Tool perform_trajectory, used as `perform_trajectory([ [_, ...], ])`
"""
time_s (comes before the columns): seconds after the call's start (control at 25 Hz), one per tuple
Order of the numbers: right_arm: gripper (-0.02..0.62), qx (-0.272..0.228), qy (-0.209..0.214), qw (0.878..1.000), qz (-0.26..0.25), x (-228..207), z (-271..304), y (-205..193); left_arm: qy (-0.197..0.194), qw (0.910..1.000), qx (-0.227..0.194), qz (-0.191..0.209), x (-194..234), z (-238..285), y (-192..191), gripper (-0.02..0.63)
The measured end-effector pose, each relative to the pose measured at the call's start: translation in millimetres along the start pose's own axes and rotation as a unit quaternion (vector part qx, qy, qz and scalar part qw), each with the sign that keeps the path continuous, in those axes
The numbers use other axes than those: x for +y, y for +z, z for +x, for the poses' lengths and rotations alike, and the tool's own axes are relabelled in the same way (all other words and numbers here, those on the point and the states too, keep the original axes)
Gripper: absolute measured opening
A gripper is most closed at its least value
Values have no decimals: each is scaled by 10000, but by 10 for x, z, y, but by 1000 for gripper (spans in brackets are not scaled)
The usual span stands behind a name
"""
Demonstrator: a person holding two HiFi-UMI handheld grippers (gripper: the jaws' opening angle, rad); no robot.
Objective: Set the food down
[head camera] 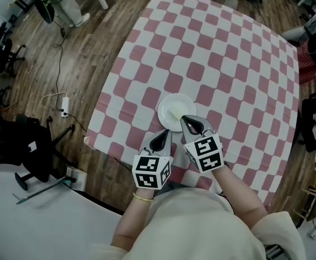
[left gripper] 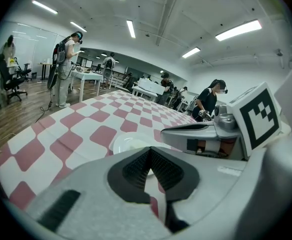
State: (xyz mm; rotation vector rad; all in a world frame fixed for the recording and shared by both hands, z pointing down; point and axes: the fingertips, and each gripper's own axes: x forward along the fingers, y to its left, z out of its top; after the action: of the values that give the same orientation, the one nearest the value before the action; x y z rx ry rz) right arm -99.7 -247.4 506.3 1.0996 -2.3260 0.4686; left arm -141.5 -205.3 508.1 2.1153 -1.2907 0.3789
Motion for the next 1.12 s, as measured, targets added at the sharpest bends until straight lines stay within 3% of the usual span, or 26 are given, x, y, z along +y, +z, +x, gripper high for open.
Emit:
perform_trajectory([
  [1.12, 6, -598, -308, 9970, 384, 96, -825, -89, -264, 9988, -260, 318, -523, -333, -115, 0],
])
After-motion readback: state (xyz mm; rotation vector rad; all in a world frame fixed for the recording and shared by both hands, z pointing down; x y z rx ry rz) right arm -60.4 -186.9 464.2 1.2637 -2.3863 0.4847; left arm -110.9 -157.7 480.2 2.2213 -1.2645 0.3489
